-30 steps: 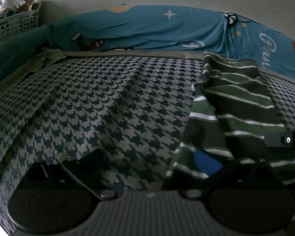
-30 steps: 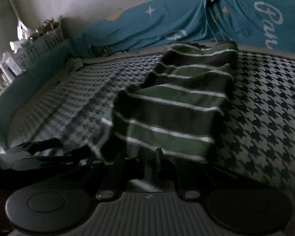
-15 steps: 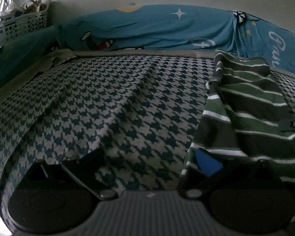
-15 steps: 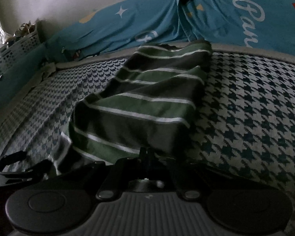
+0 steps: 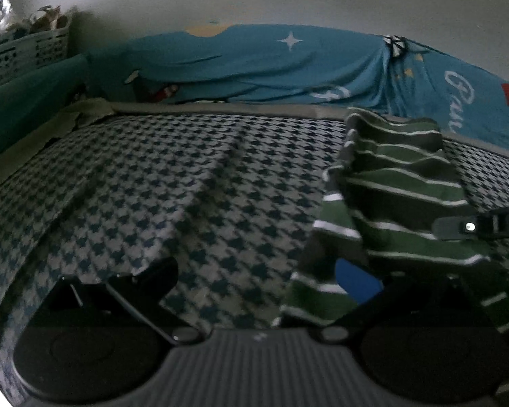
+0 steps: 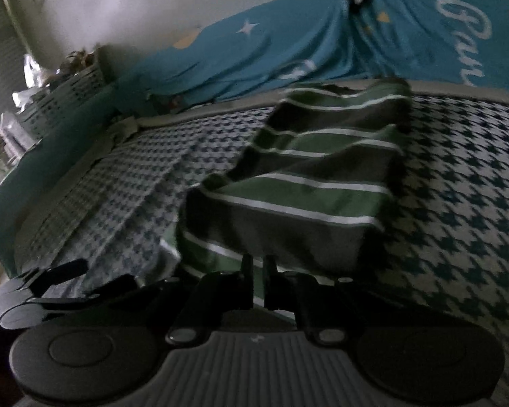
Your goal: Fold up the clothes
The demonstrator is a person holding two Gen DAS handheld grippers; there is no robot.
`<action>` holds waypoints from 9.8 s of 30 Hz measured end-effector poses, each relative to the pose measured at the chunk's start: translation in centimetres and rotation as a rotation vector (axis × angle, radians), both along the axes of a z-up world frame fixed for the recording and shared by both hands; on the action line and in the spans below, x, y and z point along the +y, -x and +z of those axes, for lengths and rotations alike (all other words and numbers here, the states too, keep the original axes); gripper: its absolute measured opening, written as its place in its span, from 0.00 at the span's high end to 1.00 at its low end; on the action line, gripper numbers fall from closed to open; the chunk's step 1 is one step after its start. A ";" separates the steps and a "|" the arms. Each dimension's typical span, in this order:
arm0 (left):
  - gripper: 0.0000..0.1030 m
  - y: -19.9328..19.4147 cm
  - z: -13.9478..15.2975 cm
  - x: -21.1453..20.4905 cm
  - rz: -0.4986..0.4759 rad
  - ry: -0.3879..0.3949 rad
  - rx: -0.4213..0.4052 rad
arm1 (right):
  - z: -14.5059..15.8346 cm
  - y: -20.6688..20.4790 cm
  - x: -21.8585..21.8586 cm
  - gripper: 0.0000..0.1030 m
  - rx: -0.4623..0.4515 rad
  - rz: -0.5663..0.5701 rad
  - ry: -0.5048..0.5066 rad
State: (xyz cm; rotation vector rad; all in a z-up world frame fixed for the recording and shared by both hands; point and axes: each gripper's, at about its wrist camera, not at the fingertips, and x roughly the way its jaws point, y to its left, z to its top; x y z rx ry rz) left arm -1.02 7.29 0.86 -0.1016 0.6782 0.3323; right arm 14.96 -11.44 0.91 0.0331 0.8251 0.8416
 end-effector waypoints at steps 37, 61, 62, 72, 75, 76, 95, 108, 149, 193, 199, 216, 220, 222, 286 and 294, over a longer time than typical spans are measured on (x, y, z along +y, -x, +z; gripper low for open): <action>0.00 -1.3 -1.3 2.3 0.155 0.014 0.020 | 0.5 -4.1 3.5 0.94 -0.049 0.044 0.007; 0.00 -6.6 0.6 -3.0 -0.150 0.064 0.083 | 2.5 -11.4 -3.0 0.67 -0.073 -0.225 -0.036; 0.00 -6.8 0.5 -3.0 -0.152 0.066 0.082 | 2.4 -11.8 -3.0 0.64 -0.074 -0.226 -0.032; 0.00 -7.9 -1.1 -3.7 -0.164 0.086 0.107 | 1.1 -15.7 -3.4 0.53 -0.069 -0.250 -0.038; 0.00 -8.3 -1.4 -3.7 -0.156 0.090 0.117 | 0.9 -16.6 -3.4 0.53 -0.076 -0.239 -0.052; 0.00 -8.3 -1.5 -3.7 -0.154 0.088 0.118 | 0.8 -16.9 -3.3 0.53 -0.077 -0.229 -0.057; 0.00 -9.5 -1.5 -4.7 -0.154 0.054 0.100 | -1.0 -19.8 -1.7 0.71 -0.064 -0.047 -0.173; 0.00 -9.5 -1.5 -4.9 -0.159 0.042 0.088 | -1.5 -19.6 -0.6 0.83 -0.065 -0.027 -0.186; 0.00 -7.4 0.6 -11.1 -0.427 0.150 -0.024 | 6.7 -9.7 -28.0 0.94 -0.172 -0.938 0.095; 0.07 -2.4 2.1 -7.3 -0.388 0.250 0.037 | 4.9 9.1 -19.0 0.61 -0.112 -0.433 0.116; 0.07 -2.0 1.8 -6.8 -0.380 0.301 0.064 | 3.6 13.1 -13.1 0.61 -0.152 -0.166 0.139; 0.05 -1.7 1.8 -6.4 -0.373 0.325 0.097 | 0.7 18.2 -7.7 0.62 -0.306 0.133 0.275; 0.04 -1.9 1.7 -6.2 -0.370 0.362 0.112 | 0.2 18.3 -6.8 0.62 -0.353 0.164 0.315; 0.04 -2.0 1.6 -6.1 -0.372 0.389 0.119 | -0.3 18.6 -6.4 0.62 -0.379 0.180 0.336; 0.48 -7.1 -1.2 -7.5 -0.450 0.814 0.244 | -1.2 15.5 -5.0 0.57 -0.368 -0.050 0.292; 0.46 -7.4 -2.3 -6.3 -0.411 0.836 0.227 | 0.0 14.4 -6.0 0.90 -0.297 -0.077 0.216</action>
